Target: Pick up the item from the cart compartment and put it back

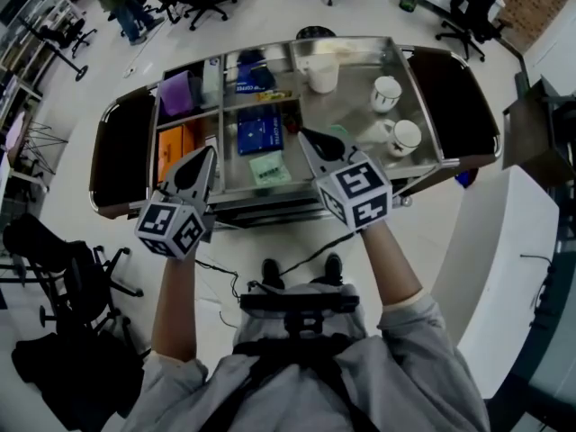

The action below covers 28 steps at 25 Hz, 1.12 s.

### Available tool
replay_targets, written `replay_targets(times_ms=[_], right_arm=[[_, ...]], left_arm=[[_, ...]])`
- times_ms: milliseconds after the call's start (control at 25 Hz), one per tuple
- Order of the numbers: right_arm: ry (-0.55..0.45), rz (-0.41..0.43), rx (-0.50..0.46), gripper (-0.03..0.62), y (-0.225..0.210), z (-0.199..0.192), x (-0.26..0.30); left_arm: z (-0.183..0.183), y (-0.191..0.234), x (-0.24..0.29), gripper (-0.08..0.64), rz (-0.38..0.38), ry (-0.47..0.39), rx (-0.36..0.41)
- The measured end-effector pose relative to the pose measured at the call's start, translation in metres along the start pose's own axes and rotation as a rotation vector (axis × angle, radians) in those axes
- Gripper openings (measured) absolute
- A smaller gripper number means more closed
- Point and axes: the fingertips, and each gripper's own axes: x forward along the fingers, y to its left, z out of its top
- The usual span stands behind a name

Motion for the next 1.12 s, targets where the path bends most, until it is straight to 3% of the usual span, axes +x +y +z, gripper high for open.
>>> replay_targets(times_ms=[480, 960, 1120], right_arm=[[0.063, -0.028, -0.071, 0.009, -0.037, 0.033, 0.076], [0.168, -0.047, -0.104, 0.009, -0.081, 0.028, 0.131], [0.185, -0.049, -0.102, 0.009, -0.092, 0.027, 0.142]], left_arm=[[0.02, 0.027, 0.097, 0.005, -0.09, 0.104, 0.102], [0.001, 0.045, 0.191, 0.005, -0.233, 0.355, 0.22], [-0.019, 0.047, 0.212, 0.145, -0.333, 0.48, 0.254]])
